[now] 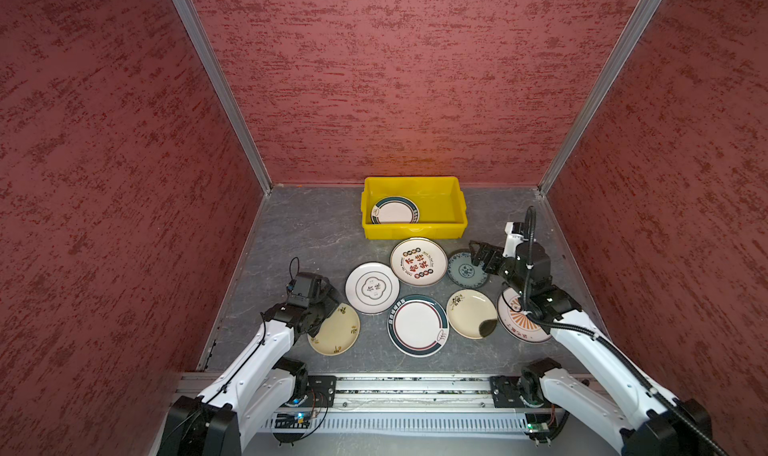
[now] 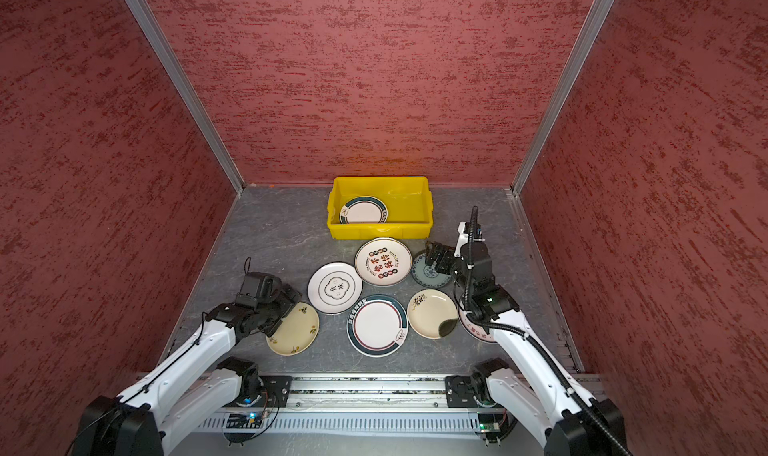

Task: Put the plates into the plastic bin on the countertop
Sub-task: 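Lower the left gripper onto the cream calligraphy plate's rim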

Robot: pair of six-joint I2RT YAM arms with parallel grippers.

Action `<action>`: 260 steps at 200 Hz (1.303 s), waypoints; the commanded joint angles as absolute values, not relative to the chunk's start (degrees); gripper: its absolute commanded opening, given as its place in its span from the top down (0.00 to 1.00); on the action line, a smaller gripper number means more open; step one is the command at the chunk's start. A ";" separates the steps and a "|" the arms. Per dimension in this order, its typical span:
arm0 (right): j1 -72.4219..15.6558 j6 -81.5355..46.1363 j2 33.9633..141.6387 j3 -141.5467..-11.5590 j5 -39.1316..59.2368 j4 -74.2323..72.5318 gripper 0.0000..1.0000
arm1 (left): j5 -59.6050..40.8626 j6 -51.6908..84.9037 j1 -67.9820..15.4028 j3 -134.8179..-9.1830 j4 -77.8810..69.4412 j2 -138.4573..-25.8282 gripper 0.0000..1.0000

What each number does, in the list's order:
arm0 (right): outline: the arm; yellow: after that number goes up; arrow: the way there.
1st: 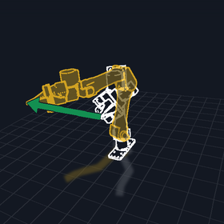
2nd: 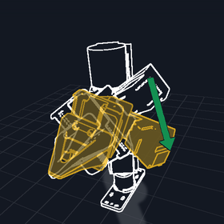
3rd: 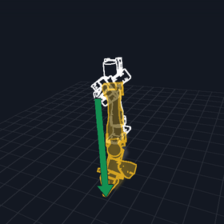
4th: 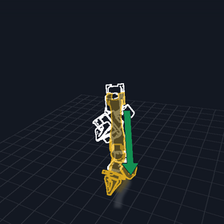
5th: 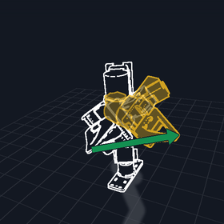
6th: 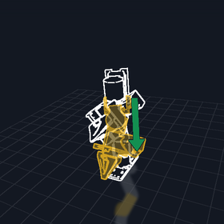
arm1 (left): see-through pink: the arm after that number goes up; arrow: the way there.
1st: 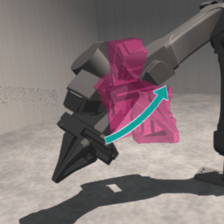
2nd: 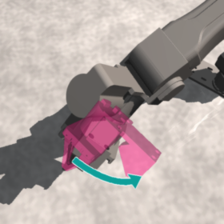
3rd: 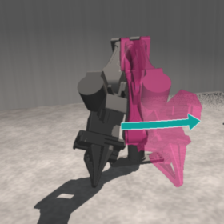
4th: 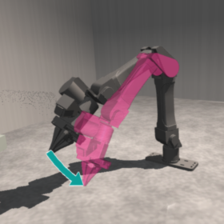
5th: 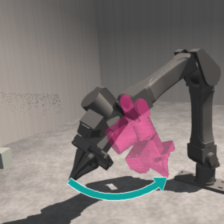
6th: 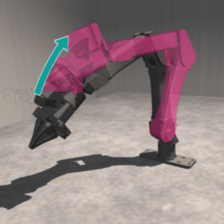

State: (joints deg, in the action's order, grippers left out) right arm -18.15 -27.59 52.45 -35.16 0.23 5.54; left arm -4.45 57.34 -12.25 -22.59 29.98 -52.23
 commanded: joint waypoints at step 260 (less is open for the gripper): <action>-18.11 -27.02 50.16 -36.06 -3.14 11.16 0.01 | -12.90 48.78 -9.76 -36.05 4.89 -89.69 0.01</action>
State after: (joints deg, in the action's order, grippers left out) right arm -18.15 -27.57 51.44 -34.76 -1.41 9.74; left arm -9.67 49.21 -7.94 -38.13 0.60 -87.05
